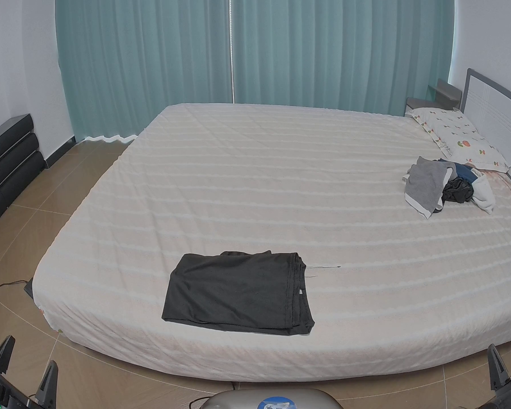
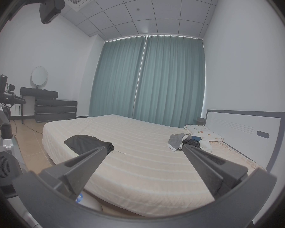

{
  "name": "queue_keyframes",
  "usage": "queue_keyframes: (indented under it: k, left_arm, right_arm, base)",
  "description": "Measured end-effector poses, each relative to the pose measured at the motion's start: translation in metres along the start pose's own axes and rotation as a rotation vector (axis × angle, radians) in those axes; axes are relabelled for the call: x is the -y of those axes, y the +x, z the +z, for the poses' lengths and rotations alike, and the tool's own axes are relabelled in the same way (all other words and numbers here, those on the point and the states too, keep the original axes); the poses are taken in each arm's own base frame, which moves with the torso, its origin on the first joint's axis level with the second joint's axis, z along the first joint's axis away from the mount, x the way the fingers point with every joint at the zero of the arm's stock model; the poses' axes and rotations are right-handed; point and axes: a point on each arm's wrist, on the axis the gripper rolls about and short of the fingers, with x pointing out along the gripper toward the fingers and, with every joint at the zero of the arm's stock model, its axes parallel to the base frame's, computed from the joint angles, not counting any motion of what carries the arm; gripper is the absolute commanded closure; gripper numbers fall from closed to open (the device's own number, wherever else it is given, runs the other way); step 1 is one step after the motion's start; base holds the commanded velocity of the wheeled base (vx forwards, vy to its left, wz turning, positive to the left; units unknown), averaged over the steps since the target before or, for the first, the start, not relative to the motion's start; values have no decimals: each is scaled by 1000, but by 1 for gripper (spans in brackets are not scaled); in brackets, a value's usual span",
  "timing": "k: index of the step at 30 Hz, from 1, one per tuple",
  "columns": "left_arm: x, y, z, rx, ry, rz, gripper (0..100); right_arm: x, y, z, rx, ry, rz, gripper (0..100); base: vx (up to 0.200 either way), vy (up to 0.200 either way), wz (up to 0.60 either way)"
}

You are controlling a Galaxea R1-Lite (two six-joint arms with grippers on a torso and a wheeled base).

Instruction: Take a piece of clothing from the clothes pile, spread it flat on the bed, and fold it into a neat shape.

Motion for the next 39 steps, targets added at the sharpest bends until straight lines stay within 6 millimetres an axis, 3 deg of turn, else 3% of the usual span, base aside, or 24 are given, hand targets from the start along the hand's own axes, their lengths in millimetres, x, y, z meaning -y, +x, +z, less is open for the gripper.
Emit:
queue_keyframes:
  k: [8, 19, 31, 39]
  left_arm:
    - [0, -1, -2, 1, -24, 6, 0]
    - [0, -1, -3, 3, -24, 2, 0]
    - [0, -1, -3, 2, -21, 3, 0]
    - [0, -1, -3, 2, -26, 7, 0]
  right_arm:
    - [-1, 0, -5, -13, 16, -11, 0]
    - [-2, -1, -11, -78, 268, -23, 0]
    - [-1, -1, -10, -67, 66, -42, 0]
    - [-1, -1, -10, -57, 141, -35, 0]
  base:
    - [0, 0, 0]
    - [0, 0, 0]
    - [0, 0, 0]
    - [0, 0, 0]
